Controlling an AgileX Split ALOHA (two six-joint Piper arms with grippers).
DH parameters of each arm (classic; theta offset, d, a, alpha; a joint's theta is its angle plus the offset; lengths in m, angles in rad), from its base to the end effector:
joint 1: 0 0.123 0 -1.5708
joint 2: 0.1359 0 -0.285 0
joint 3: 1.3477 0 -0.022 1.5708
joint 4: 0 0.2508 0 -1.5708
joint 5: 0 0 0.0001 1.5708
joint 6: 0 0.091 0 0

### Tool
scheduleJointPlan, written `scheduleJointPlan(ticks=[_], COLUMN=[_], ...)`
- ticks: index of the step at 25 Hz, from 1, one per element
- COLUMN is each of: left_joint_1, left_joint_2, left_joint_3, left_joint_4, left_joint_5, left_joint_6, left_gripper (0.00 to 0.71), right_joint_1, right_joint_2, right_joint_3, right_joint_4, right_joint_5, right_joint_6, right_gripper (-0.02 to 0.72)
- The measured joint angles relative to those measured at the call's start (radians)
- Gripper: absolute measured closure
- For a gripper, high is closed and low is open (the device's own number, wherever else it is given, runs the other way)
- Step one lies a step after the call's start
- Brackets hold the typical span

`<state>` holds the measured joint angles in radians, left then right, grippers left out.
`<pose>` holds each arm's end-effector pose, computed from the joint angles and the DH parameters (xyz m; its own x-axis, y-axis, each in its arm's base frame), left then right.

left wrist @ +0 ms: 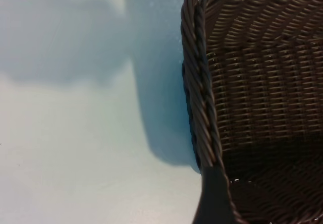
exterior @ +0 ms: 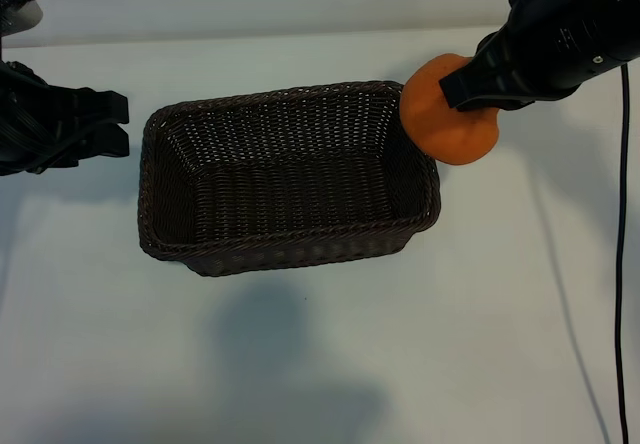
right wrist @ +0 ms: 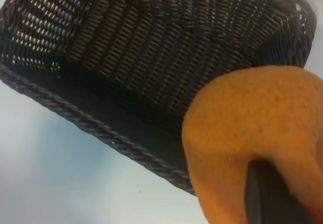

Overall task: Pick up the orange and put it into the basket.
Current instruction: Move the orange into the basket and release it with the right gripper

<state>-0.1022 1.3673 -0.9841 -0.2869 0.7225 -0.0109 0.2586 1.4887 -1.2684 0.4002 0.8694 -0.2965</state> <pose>0.2723 -0.0451 0.2801 -0.8598 -0.1357 -0.4923 0.0064 0.9611 -0.2761 0.2990 0.1071 0.3248 -0.7803 -0.2360 -0.5792 -0.4324 0.8727 0.2268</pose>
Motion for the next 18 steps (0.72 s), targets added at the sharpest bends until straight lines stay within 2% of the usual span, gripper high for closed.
scheduleJointPlan(ticks=[8, 13, 16, 18], left_joint_1=[0.000, 0.000, 0.000, 0.000], left_joint_2=[0.000, 0.000, 0.000, 0.000], left_joint_3=[0.000, 0.000, 0.000, 0.000], left_joint_4=[-0.001, -0.001, -0.001, -0.001], left_joint_5=[0.000, 0.000, 0.000, 0.000], left_joint_6=[0.000, 0.001, 0.004, 0.011], left_gripper=[0.168, 0.169, 0.169, 0.169], right_joint_1=[0.097, 0.124, 0.129, 0.130], right_joint_2=[0.041, 0.146, 0.208, 0.248], right_joint_3=[-0.005, -0.008, -0.042, -0.077], right_joint_4=[0.010, 0.017, 0.048, 0.091], right_joint_5=[-0.071, -0.136, -0.145, -0.143], right_joint_6=[-0.042, -0.103, -0.158, -0.191], right_gripper=[0.628, 0.628, 0.628, 0.629])
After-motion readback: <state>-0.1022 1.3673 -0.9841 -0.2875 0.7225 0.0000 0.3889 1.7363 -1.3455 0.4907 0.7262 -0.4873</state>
